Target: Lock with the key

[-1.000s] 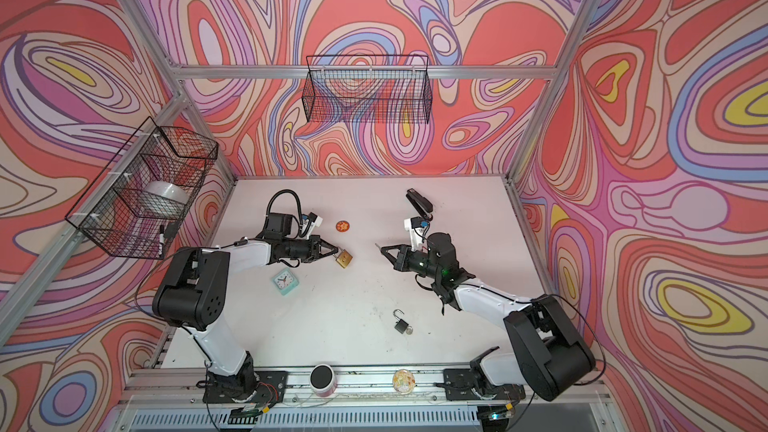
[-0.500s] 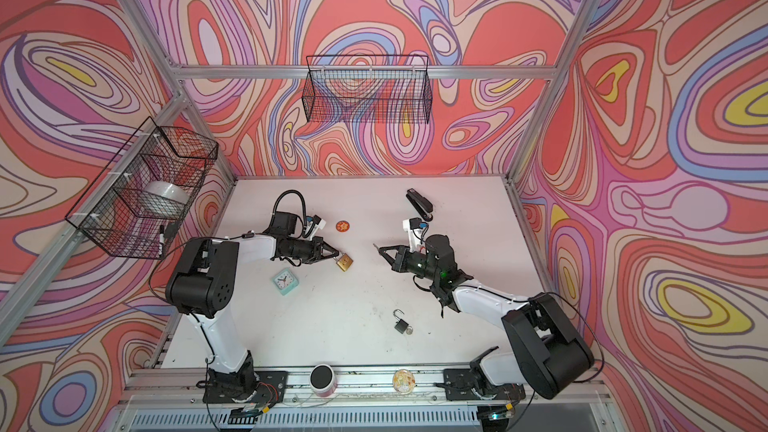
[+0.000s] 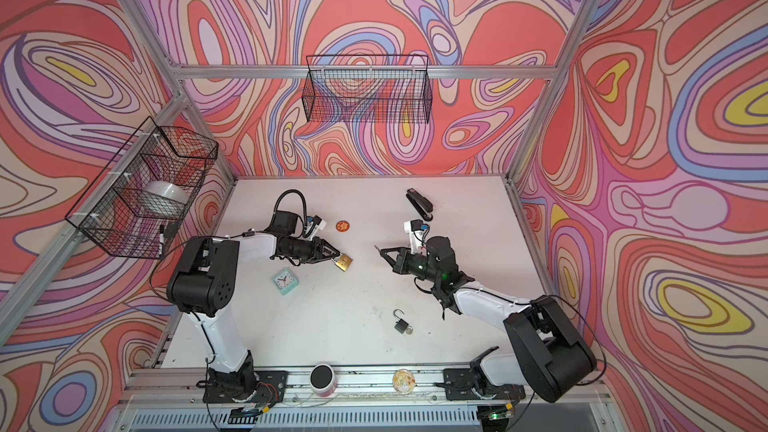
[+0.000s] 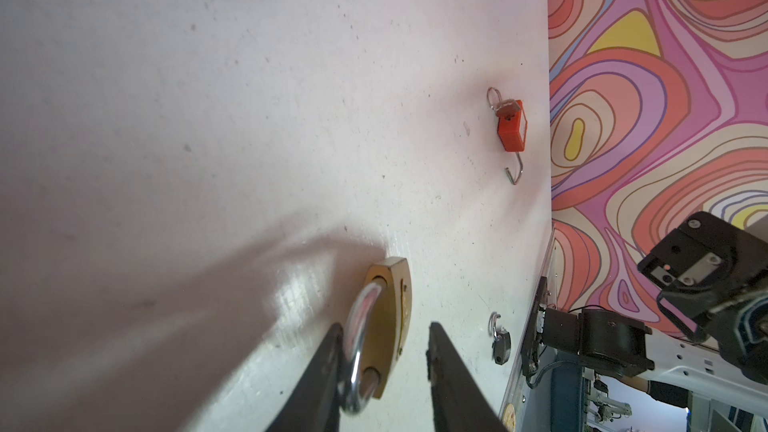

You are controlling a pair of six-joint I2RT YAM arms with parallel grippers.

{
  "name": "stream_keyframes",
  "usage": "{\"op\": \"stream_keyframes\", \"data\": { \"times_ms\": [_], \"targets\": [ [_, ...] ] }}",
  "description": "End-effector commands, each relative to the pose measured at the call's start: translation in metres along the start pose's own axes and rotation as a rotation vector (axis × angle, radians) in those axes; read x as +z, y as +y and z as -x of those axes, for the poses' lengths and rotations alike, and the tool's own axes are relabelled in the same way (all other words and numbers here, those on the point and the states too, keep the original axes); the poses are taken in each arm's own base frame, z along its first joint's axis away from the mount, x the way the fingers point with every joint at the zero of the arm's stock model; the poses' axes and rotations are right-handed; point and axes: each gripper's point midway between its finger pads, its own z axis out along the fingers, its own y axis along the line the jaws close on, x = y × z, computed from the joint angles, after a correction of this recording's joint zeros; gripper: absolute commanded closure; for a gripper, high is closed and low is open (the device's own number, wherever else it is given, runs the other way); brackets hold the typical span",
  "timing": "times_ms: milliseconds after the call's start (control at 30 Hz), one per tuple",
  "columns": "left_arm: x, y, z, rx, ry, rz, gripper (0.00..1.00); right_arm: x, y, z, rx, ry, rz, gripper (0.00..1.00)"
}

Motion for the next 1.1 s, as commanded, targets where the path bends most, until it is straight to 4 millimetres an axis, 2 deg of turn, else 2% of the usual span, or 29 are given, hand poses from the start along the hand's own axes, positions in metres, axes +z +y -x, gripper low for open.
{"op": "stream_keyframes", "data": {
  "times_ms": [0, 133, 433, 633, 933, 1067],
  "targets": [
    [0.002, -0.004, 0.01, 0.02, -0.004, 0.006, 0.57, -0.003, 0.002, -0.002, -0.019, -0.003, -0.003, 1.0],
    [0.005, -0.003, 0.015, 0.01, -0.003, 0.01, 0.52, -0.003, 0.002, -0.002, -0.021, -0.003, -0.005, 1.0],
    [0.024, -0.01, 0.025, 0.025, 0.024, -0.001, 0.51, -0.006, 0.0, -0.003, -0.024, -0.006, -0.017, 1.0],
    [0.034, -0.007, 0.036, 0.026, 0.02, 0.012, 0.51, -0.008, -0.001, -0.005, -0.018, -0.004, -0.023, 1.0],
    [0.034, -0.011, 0.044, 0.031, 0.01, 0.006, 0.48, -0.008, -0.003, -0.005, -0.016, -0.004, -0.032, 1.0],
    [0.027, -0.018, 0.047, 0.05, -0.017, 0.017, 0.48, -0.008, -0.006, -0.002, 0.01, -0.025, -0.057, 1.0]
  ]
}}
